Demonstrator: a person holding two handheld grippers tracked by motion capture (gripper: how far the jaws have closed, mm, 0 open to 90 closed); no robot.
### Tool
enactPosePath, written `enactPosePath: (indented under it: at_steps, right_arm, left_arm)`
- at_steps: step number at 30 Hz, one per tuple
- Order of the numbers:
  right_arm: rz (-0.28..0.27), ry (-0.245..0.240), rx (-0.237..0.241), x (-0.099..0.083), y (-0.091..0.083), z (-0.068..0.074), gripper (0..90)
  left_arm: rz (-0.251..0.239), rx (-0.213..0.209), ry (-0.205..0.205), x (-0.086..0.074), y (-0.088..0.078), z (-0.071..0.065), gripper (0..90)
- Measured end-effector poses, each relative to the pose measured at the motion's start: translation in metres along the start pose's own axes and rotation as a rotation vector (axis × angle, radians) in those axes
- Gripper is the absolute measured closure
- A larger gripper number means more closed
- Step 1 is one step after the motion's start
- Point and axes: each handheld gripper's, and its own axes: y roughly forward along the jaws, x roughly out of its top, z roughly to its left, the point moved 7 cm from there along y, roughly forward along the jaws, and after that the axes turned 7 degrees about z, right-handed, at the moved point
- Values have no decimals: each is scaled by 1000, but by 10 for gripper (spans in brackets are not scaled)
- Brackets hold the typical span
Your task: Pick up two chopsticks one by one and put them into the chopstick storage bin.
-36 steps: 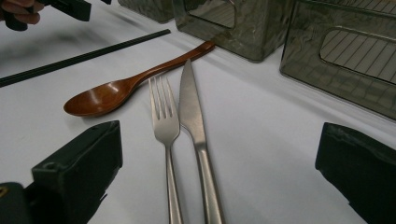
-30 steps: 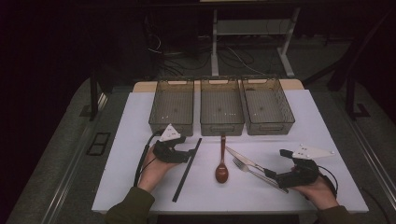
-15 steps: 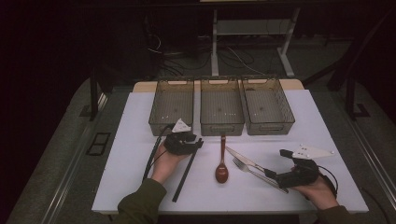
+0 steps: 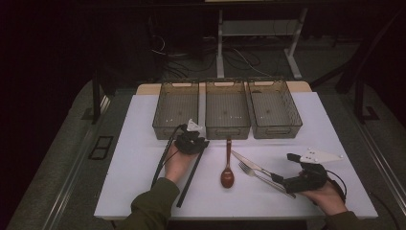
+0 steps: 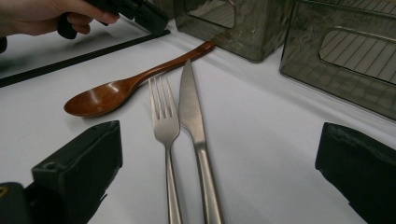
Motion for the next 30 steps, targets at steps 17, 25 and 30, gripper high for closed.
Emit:
enactPosePath:
  at_steps: [17, 25, 30]
  right_arm:
    - [-3, -6, 0, 0, 0, 1, 2]
    - [-3, -4, 1, 0, 0, 1, 2]
    - [-1, -3, 3, 0, 0, 1, 2]
  left_arm:
    - [6, 5, 8, -1, 4, 1, 764]
    - [5, 2, 14, 0, 5, -2, 766]
    - [4, -11, 19, 1, 6, -6, 768]
